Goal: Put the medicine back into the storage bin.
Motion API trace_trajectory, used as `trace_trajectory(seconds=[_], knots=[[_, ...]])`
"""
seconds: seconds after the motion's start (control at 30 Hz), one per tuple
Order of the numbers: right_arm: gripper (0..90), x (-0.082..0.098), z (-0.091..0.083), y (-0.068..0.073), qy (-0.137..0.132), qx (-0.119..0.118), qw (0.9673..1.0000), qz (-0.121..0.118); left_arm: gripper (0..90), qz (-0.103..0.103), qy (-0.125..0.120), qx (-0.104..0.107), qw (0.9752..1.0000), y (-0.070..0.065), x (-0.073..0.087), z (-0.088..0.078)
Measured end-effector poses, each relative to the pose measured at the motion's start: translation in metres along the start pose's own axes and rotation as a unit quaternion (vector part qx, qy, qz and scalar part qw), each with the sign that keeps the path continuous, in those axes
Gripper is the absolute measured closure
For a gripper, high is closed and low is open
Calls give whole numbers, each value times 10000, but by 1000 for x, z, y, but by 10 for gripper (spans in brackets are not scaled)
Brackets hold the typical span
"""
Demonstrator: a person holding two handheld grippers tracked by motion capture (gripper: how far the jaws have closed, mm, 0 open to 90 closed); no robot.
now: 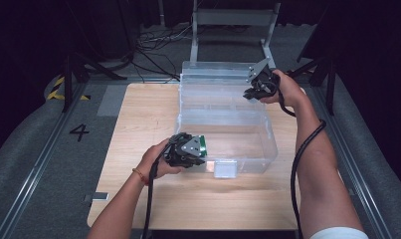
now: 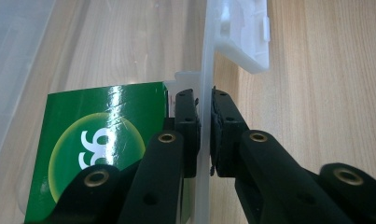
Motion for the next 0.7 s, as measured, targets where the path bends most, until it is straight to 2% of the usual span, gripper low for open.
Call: trace_trajectory(seconds=[0.3,0.33,0.37,0.47,0.5,0.7], knots=[[869,0,-8,3,7,-188,9997,-130,832,57,1,28,10000,1,2,-2],[873,0,-9,4,36,-183,9997,-155,832,65,53,112,9999,1,2,-3],[878,-1,-10,4,18,-195,9996,-212,832,48,37,43,10000,0,2,-2],[889,-1,-13,7,37,-247,9994,-225,829,104,87,45,9999,0,2,-3],[892,-1,-14,7,19,-311,9991,-300,828,106,88,42,9999,0,2,-3],[899,-1,-23,14,46,-305,9989,-366,821,69,169,12,9998,-3,0,-4]])
Point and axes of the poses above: each handheld gripper's, and its own axes: z roughly forward along the jaws, x roughly out of its underside, y roughly to its left, the point moved 1 cm from there along z, roughly forward along the jaws, and after that the axes turned 2 degrees about -z, right-handed, at the moved point
